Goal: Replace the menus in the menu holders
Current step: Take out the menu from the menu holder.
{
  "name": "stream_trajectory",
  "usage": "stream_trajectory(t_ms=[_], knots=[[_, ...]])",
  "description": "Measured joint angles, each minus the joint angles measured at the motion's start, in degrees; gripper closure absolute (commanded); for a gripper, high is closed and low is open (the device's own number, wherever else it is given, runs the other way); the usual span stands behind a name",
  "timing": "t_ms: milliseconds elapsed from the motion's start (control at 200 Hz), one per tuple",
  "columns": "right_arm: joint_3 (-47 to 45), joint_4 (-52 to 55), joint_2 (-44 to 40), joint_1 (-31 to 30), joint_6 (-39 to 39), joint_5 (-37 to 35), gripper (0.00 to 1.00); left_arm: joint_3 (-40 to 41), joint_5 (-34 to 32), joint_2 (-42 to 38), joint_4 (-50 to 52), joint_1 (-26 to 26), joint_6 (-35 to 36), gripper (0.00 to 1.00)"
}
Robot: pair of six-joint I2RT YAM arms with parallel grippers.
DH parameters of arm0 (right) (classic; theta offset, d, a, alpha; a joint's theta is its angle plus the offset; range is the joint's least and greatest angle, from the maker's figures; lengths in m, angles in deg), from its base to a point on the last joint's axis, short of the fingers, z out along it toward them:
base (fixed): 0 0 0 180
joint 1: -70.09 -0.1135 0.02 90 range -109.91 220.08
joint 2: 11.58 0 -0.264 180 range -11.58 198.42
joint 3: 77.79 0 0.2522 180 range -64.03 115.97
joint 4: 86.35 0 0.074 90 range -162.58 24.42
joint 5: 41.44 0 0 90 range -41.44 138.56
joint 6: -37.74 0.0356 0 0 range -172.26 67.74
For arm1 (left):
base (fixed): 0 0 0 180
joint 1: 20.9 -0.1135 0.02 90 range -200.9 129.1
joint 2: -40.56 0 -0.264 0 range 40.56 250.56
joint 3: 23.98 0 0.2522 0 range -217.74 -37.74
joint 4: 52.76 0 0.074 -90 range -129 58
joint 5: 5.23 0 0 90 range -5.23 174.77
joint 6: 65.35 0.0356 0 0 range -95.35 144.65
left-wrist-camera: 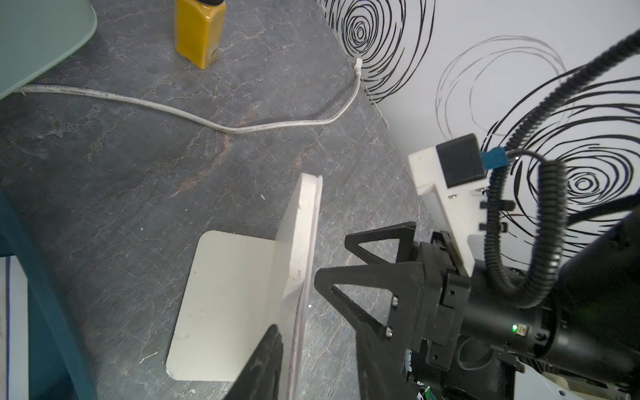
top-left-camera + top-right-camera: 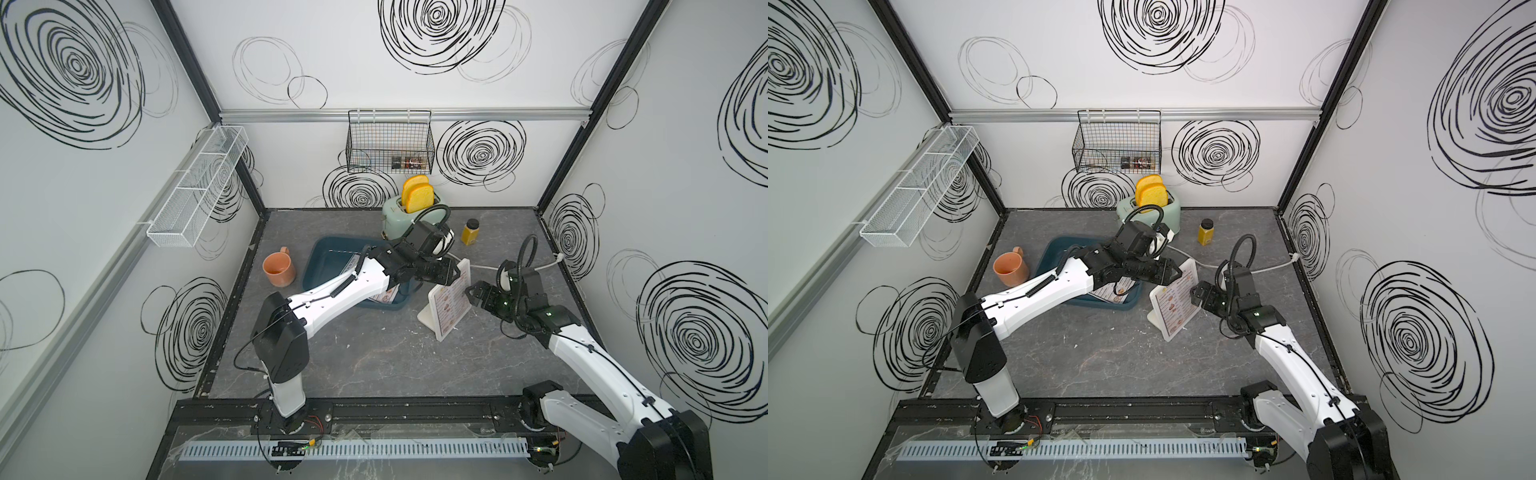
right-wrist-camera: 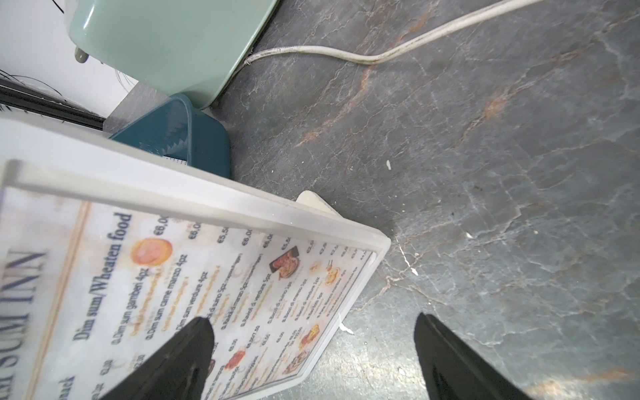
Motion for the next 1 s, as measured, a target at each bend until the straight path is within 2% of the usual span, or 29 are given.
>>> stream_trajectory(t_ms=[435,785,815,881,1001], knots=[[0.0,0.3,-0.6,0.1,0.0,0.0,0.05,-1.5,0.2,0.7,0.6,0.8,0.2,0.67],[0.0,0.4,-0.6,0.5,-0.1,0.0,0.05,-4.9,1.1,0.6,1.0,0.5,0.1,0.67],[0.0,0.6,-0.6,0.6,-0.2,-0.1,0.05,-5.4,1.1,0.5,1.2,0.4,0.1,0.66],[0.0,1.0,-0.8,0.7,-0.2,-0.2,0.05,-5.8,0.5,-0.1,1.5,-0.1,0.6,0.57],[0.0,1.7,-1.7,0.8,-0.3,-0.4,0.05,-5.4,-1.6,-2.3,2.4,-1.5,1.4,0.51]])
